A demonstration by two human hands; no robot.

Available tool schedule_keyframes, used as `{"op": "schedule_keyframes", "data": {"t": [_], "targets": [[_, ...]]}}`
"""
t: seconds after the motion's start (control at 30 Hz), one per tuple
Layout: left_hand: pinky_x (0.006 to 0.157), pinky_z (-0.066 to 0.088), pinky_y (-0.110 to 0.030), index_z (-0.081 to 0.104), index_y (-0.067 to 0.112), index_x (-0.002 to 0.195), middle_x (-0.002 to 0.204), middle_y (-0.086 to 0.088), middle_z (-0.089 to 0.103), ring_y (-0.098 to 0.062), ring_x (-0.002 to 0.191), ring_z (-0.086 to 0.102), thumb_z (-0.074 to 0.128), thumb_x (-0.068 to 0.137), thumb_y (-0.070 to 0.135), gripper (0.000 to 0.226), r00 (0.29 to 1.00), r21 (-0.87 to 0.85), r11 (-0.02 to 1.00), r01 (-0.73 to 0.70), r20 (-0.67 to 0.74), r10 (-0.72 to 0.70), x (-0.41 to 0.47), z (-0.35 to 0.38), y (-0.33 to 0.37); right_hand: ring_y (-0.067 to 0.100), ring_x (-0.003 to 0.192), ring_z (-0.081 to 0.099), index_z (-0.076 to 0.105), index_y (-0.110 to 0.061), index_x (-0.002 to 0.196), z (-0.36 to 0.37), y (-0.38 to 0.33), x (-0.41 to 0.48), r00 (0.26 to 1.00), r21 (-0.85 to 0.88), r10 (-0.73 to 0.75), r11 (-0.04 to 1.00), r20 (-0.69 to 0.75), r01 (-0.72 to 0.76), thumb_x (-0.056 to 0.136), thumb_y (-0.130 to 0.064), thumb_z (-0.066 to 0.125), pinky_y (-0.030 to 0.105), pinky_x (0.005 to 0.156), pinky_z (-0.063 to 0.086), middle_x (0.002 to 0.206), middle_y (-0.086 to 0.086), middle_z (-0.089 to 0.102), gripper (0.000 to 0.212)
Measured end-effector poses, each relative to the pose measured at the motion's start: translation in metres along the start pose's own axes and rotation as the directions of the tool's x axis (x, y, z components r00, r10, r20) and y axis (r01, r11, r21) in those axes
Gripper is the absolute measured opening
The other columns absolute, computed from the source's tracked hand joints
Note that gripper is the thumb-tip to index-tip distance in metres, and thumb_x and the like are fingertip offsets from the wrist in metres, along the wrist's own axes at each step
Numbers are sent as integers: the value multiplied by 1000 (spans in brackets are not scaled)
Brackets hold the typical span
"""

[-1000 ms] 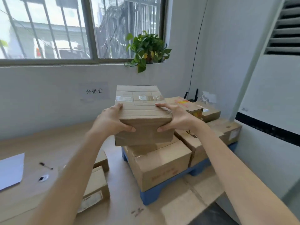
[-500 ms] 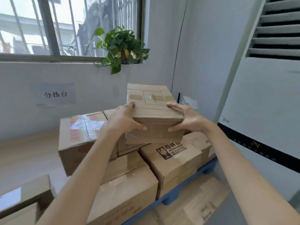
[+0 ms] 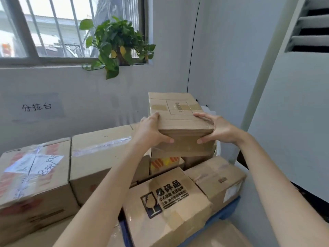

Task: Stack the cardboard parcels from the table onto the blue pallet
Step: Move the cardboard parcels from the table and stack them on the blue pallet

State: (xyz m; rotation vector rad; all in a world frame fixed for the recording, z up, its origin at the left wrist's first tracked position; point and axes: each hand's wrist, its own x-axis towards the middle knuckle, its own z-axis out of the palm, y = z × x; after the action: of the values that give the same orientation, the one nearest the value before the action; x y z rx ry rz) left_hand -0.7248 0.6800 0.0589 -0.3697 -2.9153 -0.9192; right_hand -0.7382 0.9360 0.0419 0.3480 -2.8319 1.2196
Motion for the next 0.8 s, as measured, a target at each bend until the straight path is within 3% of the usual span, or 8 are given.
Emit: {"op": "schedule_keyframes", "data": {"t": [0.1,0.37,0.53,0.8], "targets": [[98,38,-39,24,25,147,132,-6,44,-23,123,40,80,69,46,98,999,22,999,41,-20,-41,35,31,20,13,127,39,41,-34,143,-31,36,27,999,-20,-19,1000,51,20,62,-16,90,18,93,35,143,-9,39,96],[98,40,-39,19,26,148,134,-8,41,-24,123,41,80,73,35,97,991,-1,991,130,-16,-130,109,104,70,14,128,37,36,-33,145,-95,119,87,986,-75,-29,996,166,42,61,-13,90,25,103,32,146,-9,36,102],[104,36,-42,18,24,148,138,-8,38,-28,127,40,82,71,29,100,978,27,977,211,2,-211,128,145,69,14,129,35,33,-32,146,-89,160,109,968,-85,-28,995,249,50,61,-11,89,31,109,30,148,-6,33,104],[97,40,-44,28,23,138,125,-8,41,-26,119,35,82,68,39,89,957,165,943,288,-21,-289,131,169,39,14,135,30,32,-28,148,-50,191,129,946,-28,-66,996,318,79,62,-9,88,24,107,25,151,-7,29,105]]}}
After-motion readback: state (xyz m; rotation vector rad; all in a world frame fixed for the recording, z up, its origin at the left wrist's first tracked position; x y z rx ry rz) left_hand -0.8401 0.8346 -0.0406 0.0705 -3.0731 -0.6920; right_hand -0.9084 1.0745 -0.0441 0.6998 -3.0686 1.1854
